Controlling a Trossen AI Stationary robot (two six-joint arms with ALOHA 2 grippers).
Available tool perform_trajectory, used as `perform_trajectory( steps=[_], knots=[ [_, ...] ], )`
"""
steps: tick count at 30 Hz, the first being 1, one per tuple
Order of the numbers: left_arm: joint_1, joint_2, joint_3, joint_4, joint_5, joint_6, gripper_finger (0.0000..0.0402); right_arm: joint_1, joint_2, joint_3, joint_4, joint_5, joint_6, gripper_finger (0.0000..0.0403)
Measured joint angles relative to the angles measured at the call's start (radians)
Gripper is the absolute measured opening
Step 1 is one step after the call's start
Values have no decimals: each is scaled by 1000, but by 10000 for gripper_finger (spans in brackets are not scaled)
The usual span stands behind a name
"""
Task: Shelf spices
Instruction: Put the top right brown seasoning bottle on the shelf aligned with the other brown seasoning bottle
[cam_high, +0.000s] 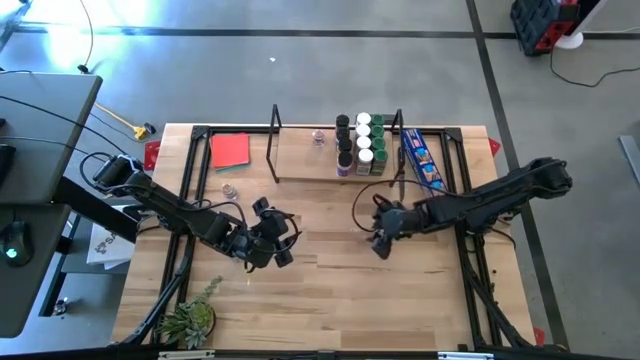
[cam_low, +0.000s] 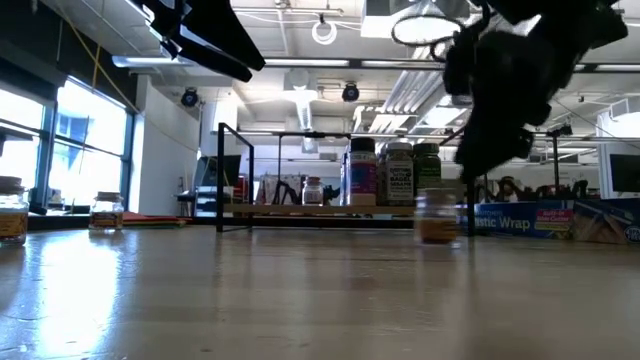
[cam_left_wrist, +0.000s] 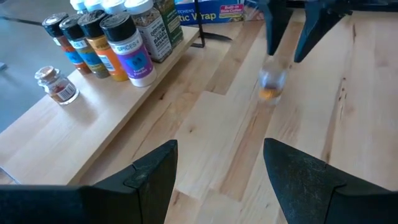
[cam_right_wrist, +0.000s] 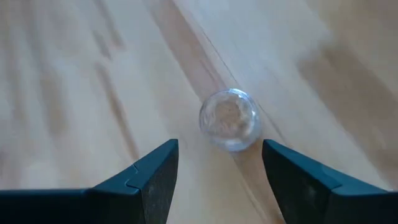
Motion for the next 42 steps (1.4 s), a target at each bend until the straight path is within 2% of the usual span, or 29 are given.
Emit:
perform_trajectory(
  steps=[3,6,9,16,21,23,27,35,42],
  knots=[
    [0,0,-5,3,-3,-13,234,-4,2,29,66,5,-89,227],
    [0,8,-34,75,-6,-11,234,14,3,68,17,6,-121,227],
    [4,48,-98,264,1,61,234,62,3,97,-39,26,-118,227],
    [57,255,-182,724,72,396,234,236,3,103,-69,133,7,227],
    [132,429,-154,944,237,474,239,348,3,103,-70,235,103,227],
    [158,483,-132,968,270,468,246,377,3,103,-70,261,137,227],
    [194,543,-90,967,272,450,263,416,3,103,-70,282,183,227],
    [211,564,-67,947,271,425,275,432,3,102,-78,310,201,227],
    [201,564,-68,830,271,304,272,432,3,102,-78,336,200,227]
  ],
)
